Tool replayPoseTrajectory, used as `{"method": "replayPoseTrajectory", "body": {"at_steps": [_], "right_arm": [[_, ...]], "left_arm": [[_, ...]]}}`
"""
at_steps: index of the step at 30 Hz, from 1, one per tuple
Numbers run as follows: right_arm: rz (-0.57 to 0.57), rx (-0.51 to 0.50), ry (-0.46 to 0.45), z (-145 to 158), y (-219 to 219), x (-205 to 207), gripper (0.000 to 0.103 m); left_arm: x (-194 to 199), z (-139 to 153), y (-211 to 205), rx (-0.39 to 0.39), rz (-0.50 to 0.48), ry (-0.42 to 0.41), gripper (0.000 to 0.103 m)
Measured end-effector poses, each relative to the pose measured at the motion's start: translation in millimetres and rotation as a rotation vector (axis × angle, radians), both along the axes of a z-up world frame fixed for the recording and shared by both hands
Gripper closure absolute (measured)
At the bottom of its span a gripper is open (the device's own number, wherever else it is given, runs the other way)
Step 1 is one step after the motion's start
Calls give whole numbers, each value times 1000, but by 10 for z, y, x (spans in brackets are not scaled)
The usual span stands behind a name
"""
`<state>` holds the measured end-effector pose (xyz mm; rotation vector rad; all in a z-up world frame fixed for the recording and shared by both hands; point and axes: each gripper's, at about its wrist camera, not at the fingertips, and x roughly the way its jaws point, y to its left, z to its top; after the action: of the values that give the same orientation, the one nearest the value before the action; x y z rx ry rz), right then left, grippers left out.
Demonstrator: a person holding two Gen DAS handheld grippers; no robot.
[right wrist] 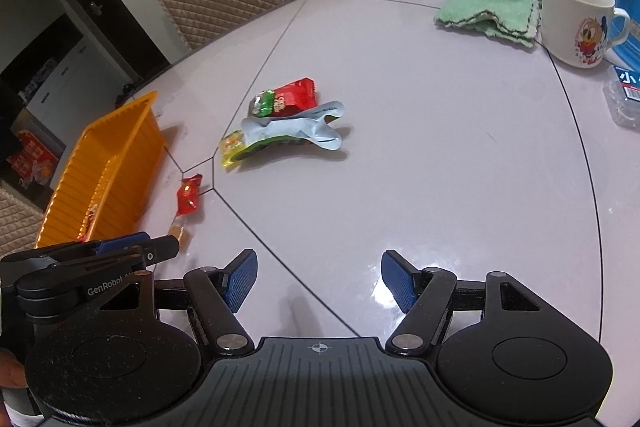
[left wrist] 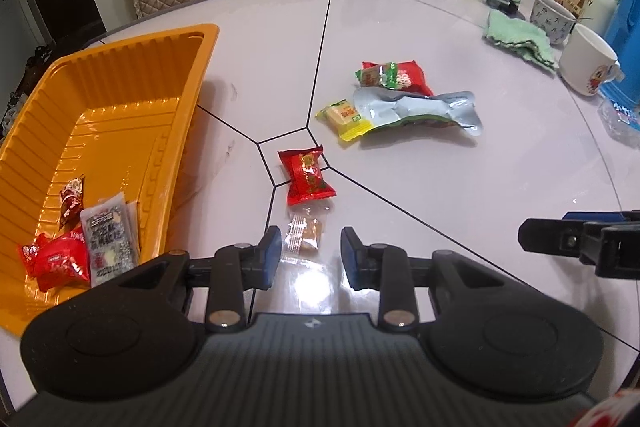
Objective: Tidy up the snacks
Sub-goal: 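Close the left gripper on the small clear wrapped candy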
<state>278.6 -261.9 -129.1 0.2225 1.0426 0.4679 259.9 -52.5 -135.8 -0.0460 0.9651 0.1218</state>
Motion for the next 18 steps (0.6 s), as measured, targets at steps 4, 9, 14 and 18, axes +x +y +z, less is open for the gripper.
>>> {"method": "replayPoseTrajectory", "body": {"at_steps": [4, 9, 14, 18], "right_arm": [[-5, 0, 8, -35, 15, 68, 34], [-9, -3, 15, -58, 22, 119, 34], [-13, -8, 21, -78, 18, 142, 34], [-14, -10, 24, -94, 24, 153, 34]], "left_arm": [[88, -53, 14, 7, -2, 10, 74], [155, -123, 31, 8, 8, 30, 74], [157, -170, 57, -1, 16, 40, 75], [150, -178, 48, -7, 0, 33, 80]]}}
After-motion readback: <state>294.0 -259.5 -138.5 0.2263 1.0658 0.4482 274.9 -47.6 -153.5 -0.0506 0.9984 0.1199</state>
